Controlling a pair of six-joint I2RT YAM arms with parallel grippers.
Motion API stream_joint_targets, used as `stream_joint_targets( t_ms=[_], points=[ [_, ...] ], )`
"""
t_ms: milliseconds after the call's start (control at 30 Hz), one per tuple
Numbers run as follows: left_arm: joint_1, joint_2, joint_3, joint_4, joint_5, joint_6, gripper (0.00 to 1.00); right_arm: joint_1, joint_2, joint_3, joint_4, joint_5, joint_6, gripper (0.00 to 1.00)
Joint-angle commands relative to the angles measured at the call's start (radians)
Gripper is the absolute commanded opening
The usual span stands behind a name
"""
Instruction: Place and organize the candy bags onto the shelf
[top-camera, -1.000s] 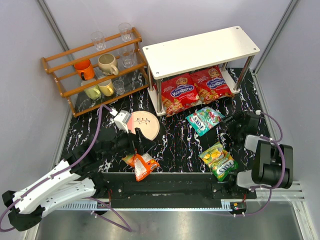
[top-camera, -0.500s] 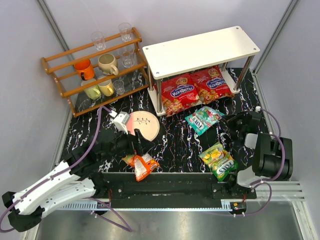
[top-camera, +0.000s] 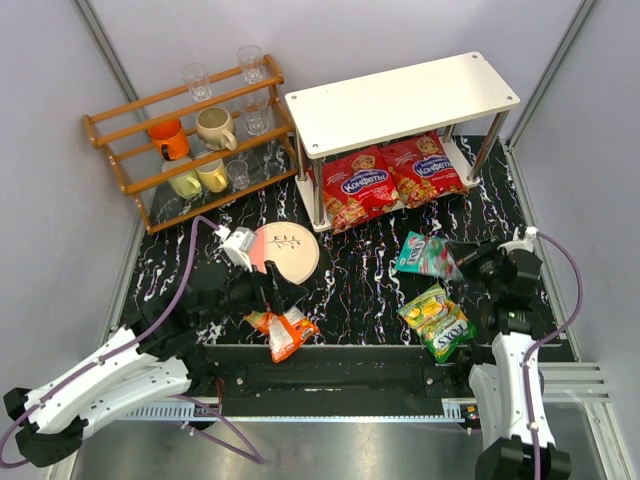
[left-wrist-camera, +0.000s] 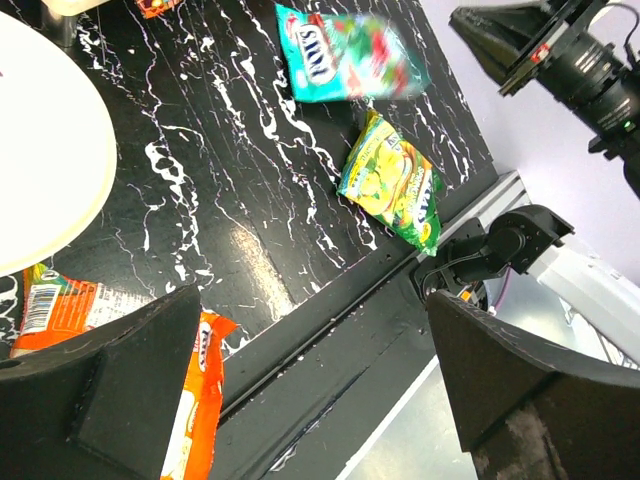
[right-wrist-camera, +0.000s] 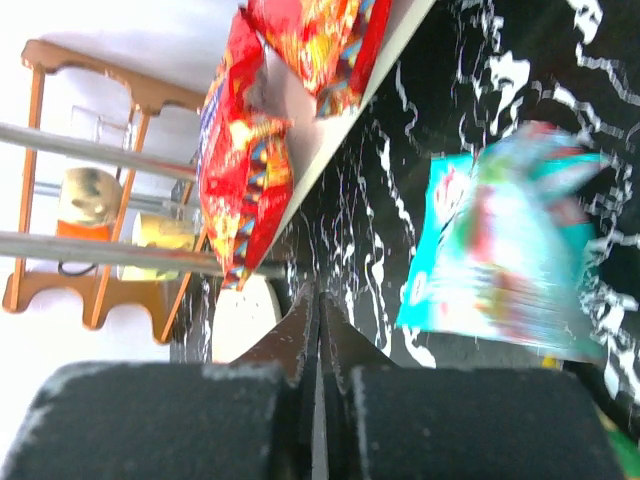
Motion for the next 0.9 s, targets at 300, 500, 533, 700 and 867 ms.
stream_joint_targets(
  t_ms=[300, 500, 533, 700, 867],
  points=[
    [0.001, -0.048, -0.019, 0.040, 0.043, -0.028, 0.99, 0.258, -0.168, -0.025, -0.347, 0.044, 0.069, 0.00],
    [0.001, -0.032, -0.016, 0.042, 0.043, -0.035, 0.99, 0.398, -0.174, 0.011, -0.420, 0.132, 0.040, 0.02],
    [0.001, -0.031, -0.016, 0.045, 0.043, -0.035, 0.99, 0.398, -0.174, 0.049, -0.450, 0.160, 0.018, 0.08],
    [0.001, -0.014, -0.010, 0.048, 0.050, -0.031, 0.99, 0.397, -0.107, 0.133, -0.560, 0.482, -0.025, 0.75],
    [0.003, -0.014, -0.003, 0.037, 0.056, -0.025, 0.99, 0.355, 0.223, 0.273, -0.478, 0.573, -0.089, 0.95]
  ],
)
